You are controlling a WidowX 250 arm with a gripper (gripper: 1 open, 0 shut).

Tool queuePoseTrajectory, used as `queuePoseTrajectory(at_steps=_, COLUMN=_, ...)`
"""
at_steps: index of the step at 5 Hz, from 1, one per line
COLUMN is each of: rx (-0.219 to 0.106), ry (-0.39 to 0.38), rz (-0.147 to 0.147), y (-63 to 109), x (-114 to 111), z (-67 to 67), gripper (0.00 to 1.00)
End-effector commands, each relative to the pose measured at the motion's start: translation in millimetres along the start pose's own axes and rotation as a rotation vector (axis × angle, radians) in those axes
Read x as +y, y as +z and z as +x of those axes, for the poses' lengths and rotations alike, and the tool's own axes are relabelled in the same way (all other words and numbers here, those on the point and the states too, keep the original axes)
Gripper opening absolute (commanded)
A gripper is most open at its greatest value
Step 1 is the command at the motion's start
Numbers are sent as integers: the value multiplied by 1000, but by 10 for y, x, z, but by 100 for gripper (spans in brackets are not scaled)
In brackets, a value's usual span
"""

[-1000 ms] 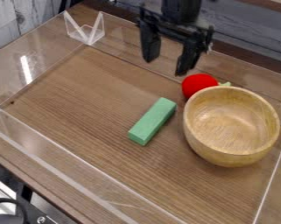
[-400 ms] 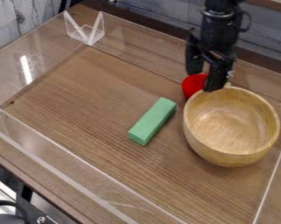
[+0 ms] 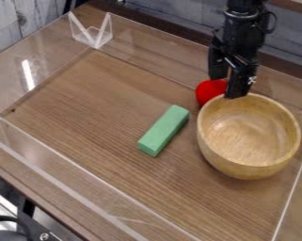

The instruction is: Move the red object to the left side of the table

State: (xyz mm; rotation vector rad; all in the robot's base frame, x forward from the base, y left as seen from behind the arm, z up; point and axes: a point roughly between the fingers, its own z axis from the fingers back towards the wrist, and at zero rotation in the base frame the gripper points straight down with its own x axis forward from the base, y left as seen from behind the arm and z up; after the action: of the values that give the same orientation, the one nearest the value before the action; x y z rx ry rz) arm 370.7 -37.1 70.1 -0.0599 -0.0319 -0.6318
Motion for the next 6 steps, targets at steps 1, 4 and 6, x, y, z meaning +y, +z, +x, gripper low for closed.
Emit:
queuePoseTrajectory(at_steps=1, rx=-87, ry=3, rz=39, y=268, x=123, z=-72, gripper=100)
queuePoseTrajectory(at_steps=4, rx=-127, ry=-188, rz=41, y=262, x=209, z=-129, gripper=100)
queuePoseTrajectory(at_steps=6, rx=-137, ry=-187, rz=36, y=95, x=256, z=-175, gripper=100)
